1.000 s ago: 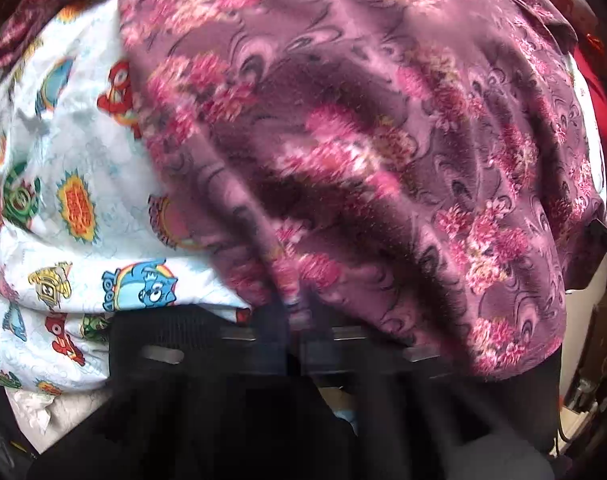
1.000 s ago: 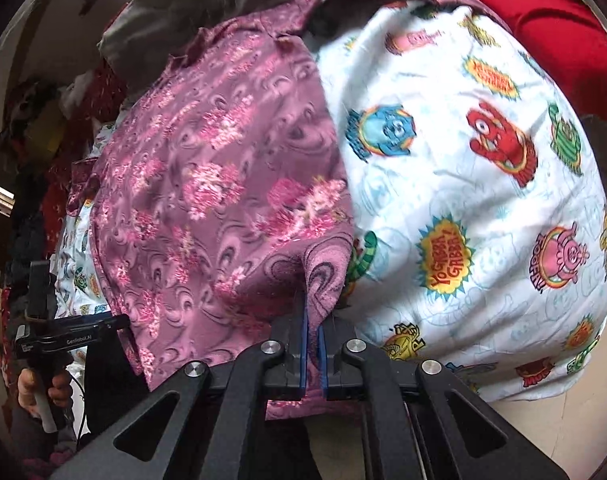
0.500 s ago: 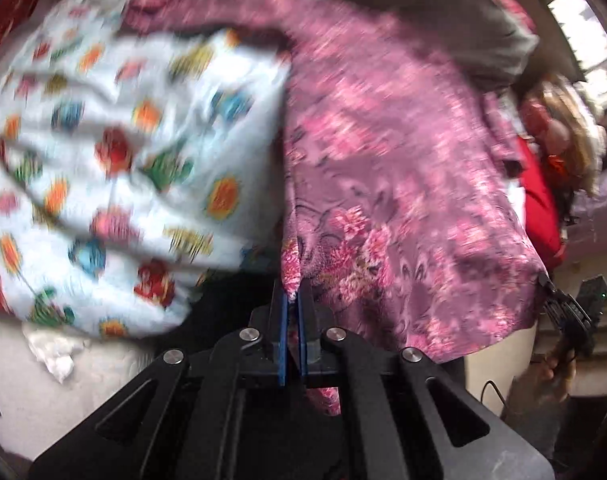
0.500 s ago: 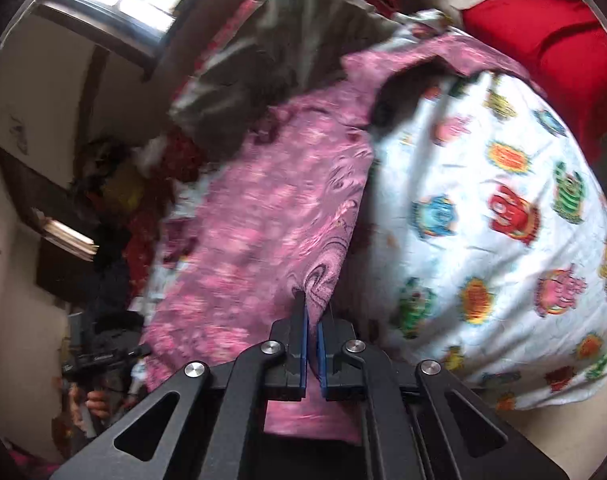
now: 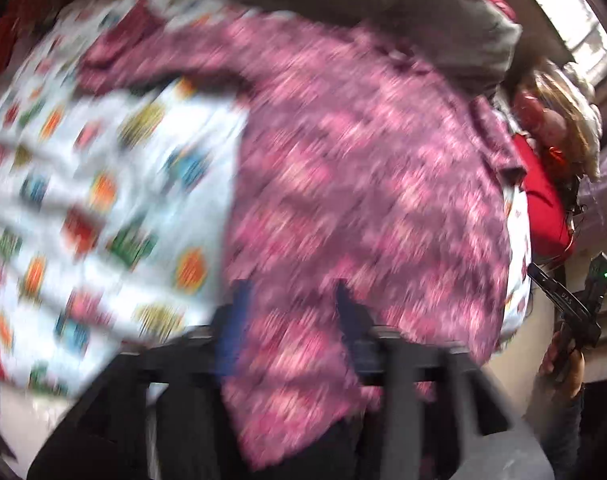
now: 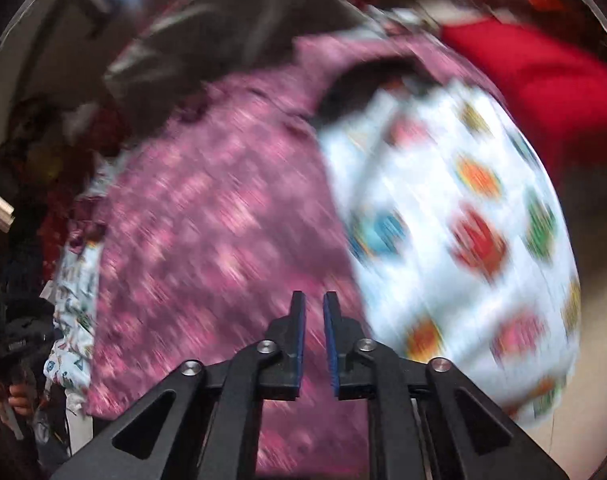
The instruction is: Fold small clothes
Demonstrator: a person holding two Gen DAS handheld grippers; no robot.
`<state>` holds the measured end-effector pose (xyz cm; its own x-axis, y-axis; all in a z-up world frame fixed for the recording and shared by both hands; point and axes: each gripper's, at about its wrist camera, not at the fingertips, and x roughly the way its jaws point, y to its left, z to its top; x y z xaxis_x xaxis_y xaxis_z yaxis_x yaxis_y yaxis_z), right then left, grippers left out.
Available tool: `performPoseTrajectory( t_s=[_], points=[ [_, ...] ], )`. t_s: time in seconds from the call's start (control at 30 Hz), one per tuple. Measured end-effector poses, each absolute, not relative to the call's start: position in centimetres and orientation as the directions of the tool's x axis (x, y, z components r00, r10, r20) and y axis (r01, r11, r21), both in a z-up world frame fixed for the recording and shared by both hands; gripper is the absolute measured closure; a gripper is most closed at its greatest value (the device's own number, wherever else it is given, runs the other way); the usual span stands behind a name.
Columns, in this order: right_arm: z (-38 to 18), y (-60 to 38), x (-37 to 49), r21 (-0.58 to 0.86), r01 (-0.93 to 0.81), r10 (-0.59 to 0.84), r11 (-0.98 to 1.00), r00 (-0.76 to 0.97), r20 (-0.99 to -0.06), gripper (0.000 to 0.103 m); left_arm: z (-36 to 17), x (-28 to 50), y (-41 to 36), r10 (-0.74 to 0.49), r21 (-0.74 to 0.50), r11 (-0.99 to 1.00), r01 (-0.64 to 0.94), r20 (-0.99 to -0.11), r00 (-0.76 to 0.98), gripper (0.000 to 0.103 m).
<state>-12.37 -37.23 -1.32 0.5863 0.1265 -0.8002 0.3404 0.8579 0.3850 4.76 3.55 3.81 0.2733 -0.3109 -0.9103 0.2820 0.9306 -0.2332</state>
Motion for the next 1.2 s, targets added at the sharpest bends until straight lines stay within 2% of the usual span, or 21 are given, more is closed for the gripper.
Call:
performPoseTrajectory(
  t_s=[0.1, 0.23, 0.3, 0.37, 0.4, 0.5, 0.6, 0.73, 0.8, 0.87, 0.93, 1.0, 1.07, 1.1, 1.13, 1.17, 1.2],
  points=[
    [-2.4, -35.8, -8.6, 0.370, 0.293, 0.131, 0.882, 0.601, -0.789, 0.087, 1.9, 6.8, 0.0, -0.267, -0.170, 0.937, 0.306, -0.912, 0.310, 0.045],
    [-6.6, -35.1, -5.0, 0.313, 0.322, 0.130, 0.894, 0.480, -0.867, 0.088, -2.5, 9.1, -2.5, -0.196, -0.120, 0.952, 0.282, -0.946, 0.259, 0.045],
    [-5.9, -36.6, -5.5, 0.380, 0.323, 0.173, 0.866, 0.520, -0.836, 0.089, -4.0, 9.6, -2.7, -0.188, -0.130, 0.956, 0.263, -0.959, 0.211, 0.045],
    [-3.8, -40.4, -6.0, 0.490, 0.358, 0.191, 0.795, 0.618, -0.762, 0.089, -4.4, 9.7, -2.4, -0.194, -0.135, 0.955, 0.264, -0.957, 0.214, 0.045],
    [-3.0, -43.0, -6.7, 0.533, 0.396, 0.167, 0.748, 0.665, -0.728, 0.086, -4.3, 9.7, -2.4, -0.197, -0.135, 0.952, 0.273, -0.957, 0.214, 0.045],
    [-2.5, -51.4, -8.4, 0.646, 0.526, 0.052, 0.553, 0.752, -0.657, 0.062, -3.9, 9.7, -1.9, -0.227, -0.159, 0.941, 0.298, -0.951, 0.211, 0.045],
    [-5.1, -60.1, -10.8, 0.737, 0.619, -0.075, 0.271, 0.777, -0.625, 0.061, -3.7, 9.7, -1.1, -0.279, -0.215, 0.929, 0.300, -0.941, 0.189, 0.045],
    [-10.2, -66.0, -11.6, 0.777, 0.629, -0.064, -0.015, 0.775, -0.629, 0.061, -3.4, 10.3, -0.5, -0.315, -0.257, 0.920, 0.296, -0.934, 0.168, 0.045],
    [-11.7, -67.3, -10.3, 0.796, 0.599, -0.044, -0.082, 0.796, -0.603, 0.061, -3.0, 10.9, -0.7, -0.329, -0.271, 0.915, 0.299, -0.930, 0.164, 0.045],
    [-12.0, -67.6, -8.8, 0.792, 0.604, -0.069, -0.086, 0.789, -0.610, 0.054, -2.6, 11.7, -1.3, -0.346, -0.287, 0.910, 0.300, -0.924, 0.164, 0.045],
    [-12.7, -68.5, -7.5, 0.793, 0.602, -0.078, -0.091, 0.790, -0.609, 0.040, -1.9, 12.0, -2.2, -0.374, -0.316, 0.900, 0.300, -0.913, 0.162, 0.045],
    [-13.7, -68.6, -6.3, 0.783, 0.611, -0.086, -0.117, 0.779, -0.621, 0.040, -1.4, 13.0, -3.0, -0.405, -0.347, 0.889, 0.300, -0.901, 0.159, 0.045],
    [-14.2, -68.8, -6.0, 0.781, 0.610, -0.107, -0.133, 0.775, -0.623, 0.043, -1.0, 14.1, -4.1, -0.407, -0.343, 0.886, 0.312, -0.898, 0.168, 0.045],
    [-13.9, -68.8, -6.2, 0.788, 0.604, -0.133, -0.119, 0.777, -0.615, 0.061, -0.6, 14.8, -4.6, -0.395, -0.324, 0.888, 0.325, -0.900, 0.183, 0.045],
    [-13.4, -68.8, -6.5, 0.793, 0.601, -0.150, -0.100, 0.779, -0.609, 0.084, -0.3, 15.3, -5.0, -0.388, -0.308, 0.890, 0.337, -0.899, 0.202, 0.045],
    [-12.5, -69.0, -6.6, 0.793, 0.607, -0.166, -0.058, 0.777, -0.607, 0.093, 0.2, 16.1, -5.3, -0.375, -0.286, 0.894, 0.346, -0.899, 0.226, 0.045],
    [-11.7, -69.4, -6.7, 0.785, 0.620, -0.177, -0.021, 0.770, -0.613, 0.094, 0.6, 17.0, -5.6, -0.362, -0.265, 0.898, 0.351, -0.898, 0.249, 0.045]
  ],
)
